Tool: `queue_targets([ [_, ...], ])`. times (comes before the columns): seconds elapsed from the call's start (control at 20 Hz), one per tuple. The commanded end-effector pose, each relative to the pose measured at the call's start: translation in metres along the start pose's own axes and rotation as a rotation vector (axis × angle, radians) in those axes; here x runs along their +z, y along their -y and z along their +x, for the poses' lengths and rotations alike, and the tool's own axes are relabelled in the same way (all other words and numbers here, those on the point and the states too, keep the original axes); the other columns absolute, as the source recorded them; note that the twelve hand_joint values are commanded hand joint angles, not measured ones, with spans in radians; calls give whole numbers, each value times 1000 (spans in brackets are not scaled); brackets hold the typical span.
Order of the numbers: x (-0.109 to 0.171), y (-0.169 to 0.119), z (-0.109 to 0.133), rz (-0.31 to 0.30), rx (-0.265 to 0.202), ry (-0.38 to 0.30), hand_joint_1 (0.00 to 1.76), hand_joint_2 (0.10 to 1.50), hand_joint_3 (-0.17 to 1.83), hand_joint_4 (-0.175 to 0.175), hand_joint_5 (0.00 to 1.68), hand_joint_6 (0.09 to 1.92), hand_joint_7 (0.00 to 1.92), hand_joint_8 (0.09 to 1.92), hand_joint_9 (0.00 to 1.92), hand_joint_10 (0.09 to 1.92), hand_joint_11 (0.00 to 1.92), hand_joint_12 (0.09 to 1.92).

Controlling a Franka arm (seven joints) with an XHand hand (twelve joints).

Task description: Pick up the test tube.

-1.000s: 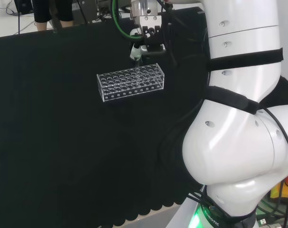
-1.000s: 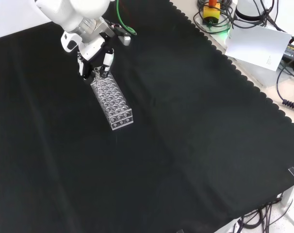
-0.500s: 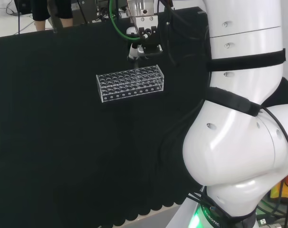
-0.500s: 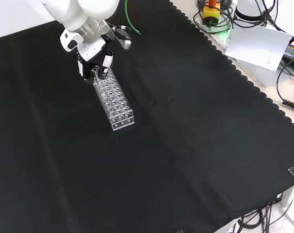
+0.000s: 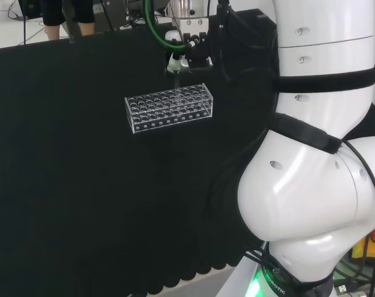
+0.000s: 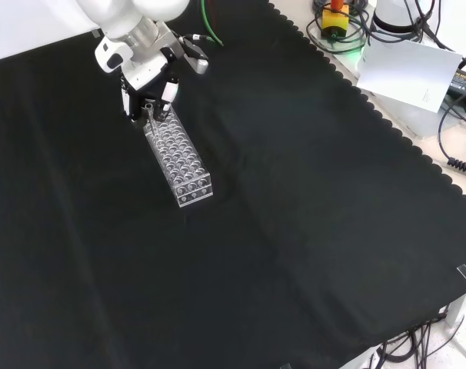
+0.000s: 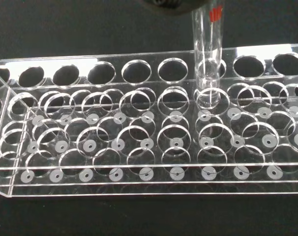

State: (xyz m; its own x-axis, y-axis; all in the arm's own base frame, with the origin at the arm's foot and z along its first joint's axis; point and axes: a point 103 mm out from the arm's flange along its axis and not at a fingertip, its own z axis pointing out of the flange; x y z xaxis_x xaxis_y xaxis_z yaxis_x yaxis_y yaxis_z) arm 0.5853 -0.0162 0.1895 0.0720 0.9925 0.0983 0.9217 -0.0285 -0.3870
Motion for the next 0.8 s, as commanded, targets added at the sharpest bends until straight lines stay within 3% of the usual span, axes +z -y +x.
queue_targets([
  [0.05, -4, 5, -3, 4, 4, -24, 1402, 1069, 0, -175, 988, 631, 1087, 1084, 1067, 958, 1315, 905],
  [0.8, -41, 27, -7, -40, -14, -126, 1402, 1072, 0, -175, 1006, 592, 1082, 1097, 1038, 1008, 1301, 917],
])
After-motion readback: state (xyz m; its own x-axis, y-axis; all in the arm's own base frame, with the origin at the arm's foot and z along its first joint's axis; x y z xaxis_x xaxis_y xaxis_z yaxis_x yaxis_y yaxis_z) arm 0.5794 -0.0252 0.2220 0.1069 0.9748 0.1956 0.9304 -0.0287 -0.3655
